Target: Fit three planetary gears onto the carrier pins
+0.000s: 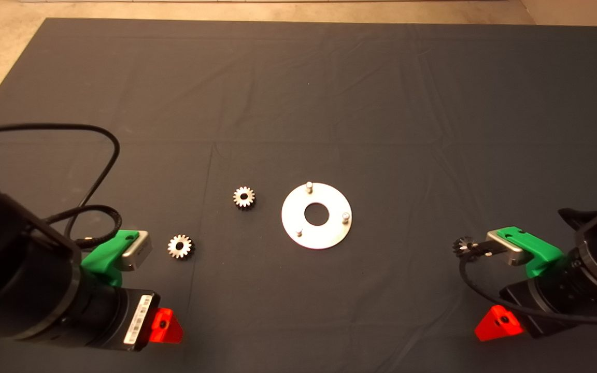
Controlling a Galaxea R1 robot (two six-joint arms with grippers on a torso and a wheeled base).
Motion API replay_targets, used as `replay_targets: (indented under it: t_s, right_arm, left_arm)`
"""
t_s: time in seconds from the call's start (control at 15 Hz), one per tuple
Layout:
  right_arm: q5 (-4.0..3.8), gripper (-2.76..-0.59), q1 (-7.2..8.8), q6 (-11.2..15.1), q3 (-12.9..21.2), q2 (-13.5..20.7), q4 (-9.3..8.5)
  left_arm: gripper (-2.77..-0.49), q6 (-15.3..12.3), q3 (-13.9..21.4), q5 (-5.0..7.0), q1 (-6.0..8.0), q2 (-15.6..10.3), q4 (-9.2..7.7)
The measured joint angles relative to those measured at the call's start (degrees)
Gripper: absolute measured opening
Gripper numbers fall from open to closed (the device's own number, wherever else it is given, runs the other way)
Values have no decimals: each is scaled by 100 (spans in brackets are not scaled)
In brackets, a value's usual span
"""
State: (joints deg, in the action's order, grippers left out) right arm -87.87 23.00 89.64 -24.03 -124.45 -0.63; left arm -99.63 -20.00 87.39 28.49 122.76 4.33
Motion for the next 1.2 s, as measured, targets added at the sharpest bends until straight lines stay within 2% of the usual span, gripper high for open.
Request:
replay_targets:
  t_s: [0.33, 0.53, 0.6, 0.73, 0.87, 1.0, 1.2]
  right_arm:
    - [-2, -60, 0, 0, 0, 4, -2]
    - [-2, -60, 1, 0, 0, 4, -2]
    - [-2, -60, 1, 0, 0, 6, -2]
    - [-5, -60, 1, 0, 0, 20, -2]
    - [-2, -60, 0, 0, 0, 30, -2]
    - [-2, -60, 0, -2, 0, 34, -2]
    - [0, -60, 0, -2, 0, 33, -2]
  left_arm:
    - [-49, 5, 0, 0, 0, -5, 0]
    - [-49, 210, -25, 0, 0, 28, 41]
    - [-49, 308, -117, 0, 0, 63, 56]
    - [-49, 462, -433, 4, 0, 188, 223]
    - [-49, 621, -764, 4, 0, 433, 362]
    - [-49, 749, -1130, 9, 0, 757, 432]
    - [-49, 855, -1660, 9, -2, 1577, 498]
